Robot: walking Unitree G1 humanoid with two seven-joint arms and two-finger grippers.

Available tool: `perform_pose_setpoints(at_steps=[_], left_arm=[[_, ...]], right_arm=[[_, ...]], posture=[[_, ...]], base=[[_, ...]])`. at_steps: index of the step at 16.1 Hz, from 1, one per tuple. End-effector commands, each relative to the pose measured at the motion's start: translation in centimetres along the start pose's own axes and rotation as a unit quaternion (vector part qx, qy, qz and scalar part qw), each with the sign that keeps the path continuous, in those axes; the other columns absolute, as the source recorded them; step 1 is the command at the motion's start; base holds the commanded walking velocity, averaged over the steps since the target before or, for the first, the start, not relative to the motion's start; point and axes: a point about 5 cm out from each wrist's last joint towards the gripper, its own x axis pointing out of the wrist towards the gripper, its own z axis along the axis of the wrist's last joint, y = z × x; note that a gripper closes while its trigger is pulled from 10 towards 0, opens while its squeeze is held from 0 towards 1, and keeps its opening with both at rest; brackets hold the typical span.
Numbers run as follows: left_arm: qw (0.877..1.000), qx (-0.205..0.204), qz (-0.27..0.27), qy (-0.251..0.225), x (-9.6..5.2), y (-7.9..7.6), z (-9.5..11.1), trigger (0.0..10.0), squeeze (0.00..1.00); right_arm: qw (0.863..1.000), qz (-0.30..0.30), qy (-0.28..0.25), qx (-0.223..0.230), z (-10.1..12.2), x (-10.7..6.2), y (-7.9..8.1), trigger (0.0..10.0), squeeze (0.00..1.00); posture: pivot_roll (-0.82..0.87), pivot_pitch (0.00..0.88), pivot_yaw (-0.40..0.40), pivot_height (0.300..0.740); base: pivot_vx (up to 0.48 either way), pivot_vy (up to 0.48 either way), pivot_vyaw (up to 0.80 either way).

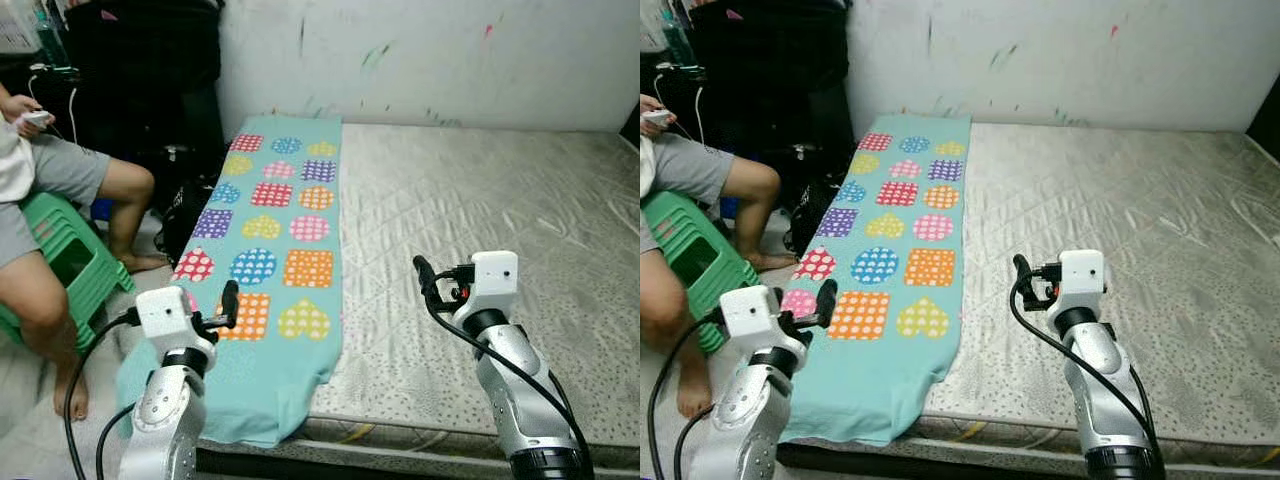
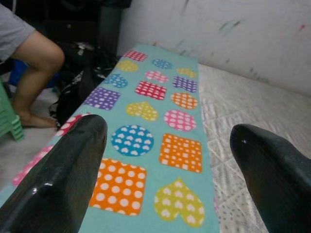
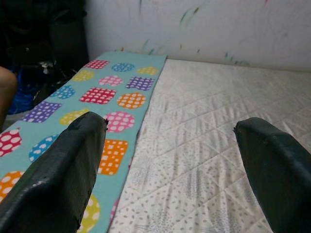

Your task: Clean up the room

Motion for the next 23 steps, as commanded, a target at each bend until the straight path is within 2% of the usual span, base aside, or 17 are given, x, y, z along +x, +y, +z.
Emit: perform_pose_setpoints(at_steps=[1,5,20,23], left_arm=[[1.000,0.003,0.003,0.005,-0.04,0.02,-0.18,10.0,0.00],[1.000,0.002,0.005,0.007,-0.08,0.05,-0.25,10.0,0.00],[1.000,-0.001,0.010,0.009,0.01,0.23,-0.26,10.0,0.00],[1.000,0.008,0.008,0.008,-0.01,0.25,-0.27,10.0,0.00]], right_arm=[[1.000,0.001,-0.004,-0.001,0.25,0.11,-0.12,10.0,0.00],[1.000,0.001,-0.004,-0.003,0.26,0.10,-0.15,10.0,0.00],[1.000,0.005,-0.004,-0.002,0.34,0.40,-0.03,10.0,0.00],[1.000,0.005,-0.005,-0.003,0.40,0.53,-0.12,10.0,0.00]], posture=[[-0.06,0.000,0.014,0.740],[-0.06,0.000,0.012,0.740],[-0.06,0.004,0.009,0.740],[-0.06,0.003,0.010,0.740]], base=[[0.000,0.000,0.00],[0.000,0.000,0.00],[0.000,0.473,0.00],[0.000,0.107,0.00]])
